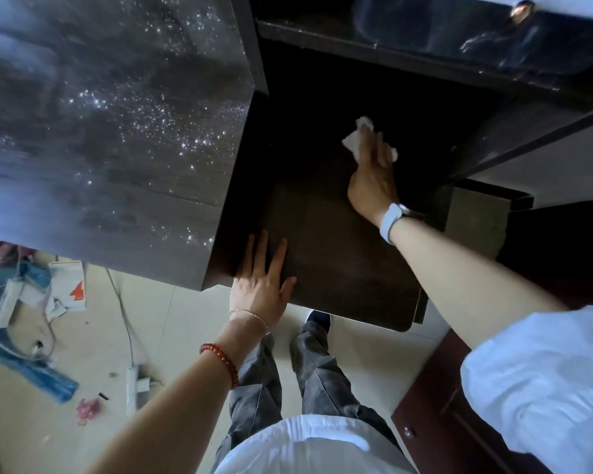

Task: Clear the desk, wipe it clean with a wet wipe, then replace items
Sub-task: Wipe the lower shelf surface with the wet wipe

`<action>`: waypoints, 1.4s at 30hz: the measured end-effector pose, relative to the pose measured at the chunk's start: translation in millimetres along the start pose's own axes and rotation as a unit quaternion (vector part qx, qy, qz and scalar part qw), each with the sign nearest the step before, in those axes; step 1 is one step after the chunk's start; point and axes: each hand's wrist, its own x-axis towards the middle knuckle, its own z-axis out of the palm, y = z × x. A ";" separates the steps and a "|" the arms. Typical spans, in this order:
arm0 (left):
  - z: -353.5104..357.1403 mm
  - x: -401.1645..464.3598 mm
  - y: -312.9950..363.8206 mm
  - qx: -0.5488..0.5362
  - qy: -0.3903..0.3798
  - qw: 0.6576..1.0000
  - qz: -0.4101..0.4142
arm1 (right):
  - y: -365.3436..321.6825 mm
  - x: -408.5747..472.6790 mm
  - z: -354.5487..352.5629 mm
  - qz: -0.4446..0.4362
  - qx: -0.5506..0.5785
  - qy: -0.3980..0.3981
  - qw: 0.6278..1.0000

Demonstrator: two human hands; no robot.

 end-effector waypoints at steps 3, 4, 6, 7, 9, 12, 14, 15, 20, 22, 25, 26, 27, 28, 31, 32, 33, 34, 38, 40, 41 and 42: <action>0.8 -0.6 -1.8 -0.011 -0.001 1.000 0.004 | 0.1 -53.8 33.5 -0.172 -0.047 -0.029 0.984; 1.5 -0.5 -2.4 -0.010 -0.005 1.000 0.005 | 6.2 -82.5 39.7 -0.226 -0.058 -0.055 0.971; 2.4 0.2 -2.1 -0.007 -0.005 1.000 0.003 | 29.7 -133.4 42.1 -0.344 -0.106 -0.119 0.925; 1.3 0.3 -0.9 -0.009 -0.008 1.000 -0.001 | 43.4 -148.7 37.6 -0.396 -0.142 -0.147 0.896; 0.9 -0.1 0.7 -0.015 -0.001 1.000 -0.004 | 65.8 -146.1 22.0 -0.420 -0.171 -0.167 0.876; 2.2 -0.8 2.9 -0.029 -0.001 0.999 -0.015 | 81.4 -99.1 -6.4 -0.269 -0.136 -0.107 0.947; 0.7 -1.6 4.5 -0.036 0.005 0.999 -0.016 | 89.3 -74.5 -24.4 -0.136 -0.127 -0.045 0.982; -0.5 -1.9 6.3 -0.036 0.003 0.999 -0.018 | 93.7 -72.0 -28.1 -0.089 -0.125 -0.022 0.988; -2.5 -0.1 11.5 -0.029 -0.016 0.999 -0.043 | 106.3 -152.1 -0.2 -0.094 -0.100 0.009 0.991; -1.5 0.3 11.9 -0.029 -0.016 0.998 -0.047 | 115.9 -170.9 -1.8 -0.152 -0.122 -0.025 0.981; -0.9 -0.8 13.3 -0.033 -0.007 0.998 -0.049 | 119.5 -133.2 -23.7 -0.080 -0.099 0.009 0.992; -1.0 -1.3 14.7 -0.034 -0.005 0.998 -0.052 | 115.3 -115.8 -32.0 -0.028 -0.066 0.023 0.997; -1.2 -1.7 16.8 -0.035 -0.001 0.998 -0.056 | 114.2 -98.9 -36.5 0.014 -0.026 0.036 0.999; -1.7 -2.1 19.4 -0.038 0.001 0.997 -0.063 | 112.5 -84.7 -40.5 0.040 0.010 0.047 0.998; -2.6 -2.0 27.0 -0.048 0.007 0.995 -0.084 | 108.4 -61.8 -51.0 0.040 0.039 0.066 0.996; -3.0 -1.8 28.9 -0.051 0.008 0.995 -0.088 | 108.6 -59.0 -53.9 0.044 0.021 0.054 0.997; -3.2 -1.8 30.0 -0.053 0.010 0.994 -0.090 | 110.7 -57.8 -55.0 0.058 -0.008 0.040 0.997; -3.5 -1.4 31.0 -0.053 0.010 0.994 -0.091 | 112.1 -59.5 -54.8 0.067 -0.042 0.034 0.996; -5.2 -0.2 31.3 -0.049 0.005 0.995 -0.090 | 101.4 -101.8 -32.9 -0.003 -0.113 0.029 0.993; -6.5 -0.1 30.1 -0.045 0.005 0.995 -0.094 | 95.2 -120.1 -23.0 -0.041 -0.131 -0.002 0.990; -6.5 -0.6 29.4 -0.043 0.002 0.995 -0.096 | 95.0 -119.1 -23.0 -0.045 -0.134 -0.001 0.990; -6.5 -1.5 28.7 -0.040 -0.001 0.995 -0.095 | 94.9 -112.5 -26.8 -0.038 -0.128 0.017 0.991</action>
